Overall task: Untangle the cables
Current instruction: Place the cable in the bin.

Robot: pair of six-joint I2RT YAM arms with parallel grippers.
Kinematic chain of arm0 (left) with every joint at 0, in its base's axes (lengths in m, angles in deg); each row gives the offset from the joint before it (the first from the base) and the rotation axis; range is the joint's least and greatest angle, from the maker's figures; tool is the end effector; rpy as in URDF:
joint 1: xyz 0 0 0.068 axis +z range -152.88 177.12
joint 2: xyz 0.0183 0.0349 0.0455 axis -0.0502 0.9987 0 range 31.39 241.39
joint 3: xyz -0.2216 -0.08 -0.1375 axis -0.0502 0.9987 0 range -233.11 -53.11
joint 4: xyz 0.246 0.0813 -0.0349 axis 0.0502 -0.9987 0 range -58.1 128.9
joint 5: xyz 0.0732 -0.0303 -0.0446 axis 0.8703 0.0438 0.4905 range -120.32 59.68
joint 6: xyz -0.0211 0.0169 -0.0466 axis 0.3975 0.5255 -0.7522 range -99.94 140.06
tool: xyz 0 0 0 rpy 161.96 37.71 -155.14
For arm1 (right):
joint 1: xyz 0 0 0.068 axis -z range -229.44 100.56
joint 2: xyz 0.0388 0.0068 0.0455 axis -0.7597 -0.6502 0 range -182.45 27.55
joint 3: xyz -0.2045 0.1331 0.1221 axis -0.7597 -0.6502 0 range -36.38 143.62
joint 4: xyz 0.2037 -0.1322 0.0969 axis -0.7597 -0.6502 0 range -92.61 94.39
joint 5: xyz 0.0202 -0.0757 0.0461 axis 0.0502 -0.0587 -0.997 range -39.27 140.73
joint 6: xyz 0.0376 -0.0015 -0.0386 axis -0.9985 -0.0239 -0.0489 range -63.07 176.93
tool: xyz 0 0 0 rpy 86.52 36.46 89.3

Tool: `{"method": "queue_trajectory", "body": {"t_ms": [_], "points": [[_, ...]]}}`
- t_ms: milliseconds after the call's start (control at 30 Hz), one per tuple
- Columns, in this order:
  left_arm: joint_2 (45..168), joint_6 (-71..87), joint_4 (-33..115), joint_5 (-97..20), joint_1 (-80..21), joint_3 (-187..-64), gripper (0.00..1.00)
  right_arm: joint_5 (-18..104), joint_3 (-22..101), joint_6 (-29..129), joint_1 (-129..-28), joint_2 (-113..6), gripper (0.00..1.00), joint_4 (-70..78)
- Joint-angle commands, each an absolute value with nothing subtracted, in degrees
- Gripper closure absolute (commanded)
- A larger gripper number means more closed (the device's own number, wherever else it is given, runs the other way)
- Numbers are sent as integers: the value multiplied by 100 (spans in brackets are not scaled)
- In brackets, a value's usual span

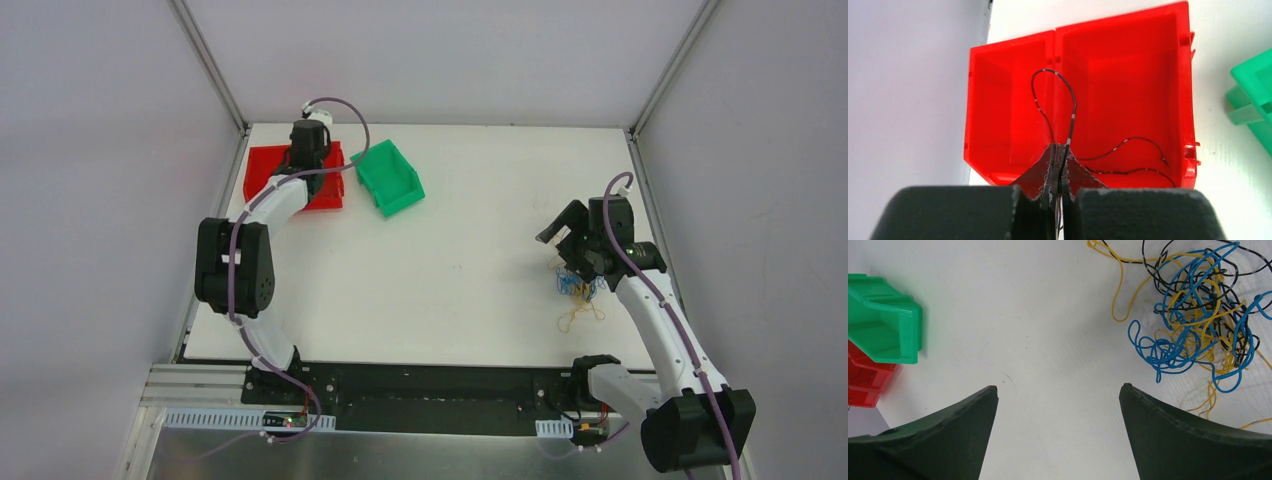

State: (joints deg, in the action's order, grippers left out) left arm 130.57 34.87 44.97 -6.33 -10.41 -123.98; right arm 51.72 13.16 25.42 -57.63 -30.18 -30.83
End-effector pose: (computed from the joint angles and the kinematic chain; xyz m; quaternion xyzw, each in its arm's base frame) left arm 0.4032 -0.0387 0.2705 0.0436 0.8192 0.2068 0.5332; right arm 0.2077 0.0293 0.2859 0.1889 0.8989 0.1267 0.3746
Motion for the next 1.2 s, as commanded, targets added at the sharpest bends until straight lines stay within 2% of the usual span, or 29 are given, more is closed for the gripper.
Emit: {"method": "queue_trajectory", "body": {"t_ms": [0,267,500,700,967,1167], "points": [[13507,3858,3525,-365,-1184,-12993,100,5134,1478,2501,-5766,-2965,5,-3102],[14175,3611,2394,-1138,-1203,-13952,100,5134,1453,2491,-5761,-2928,5,-3097],[14782,3593,2151,-1438,-1175,-14706,100,5163,1413,2537,-5766,-2854,4,-3140],[15182,3032,2128,-2665,-913,-15238,100,5187,1417,2531,-5762,-2839,4,-3159],[15446,2630,2098,-3146,-684,-15411,100,5168,1411,2516,-5758,-2910,4,-3133],[15596,2724,2121,-2767,-617,-15512,100,5165,1403,2519,-5757,-2923,4,-3124]]}}
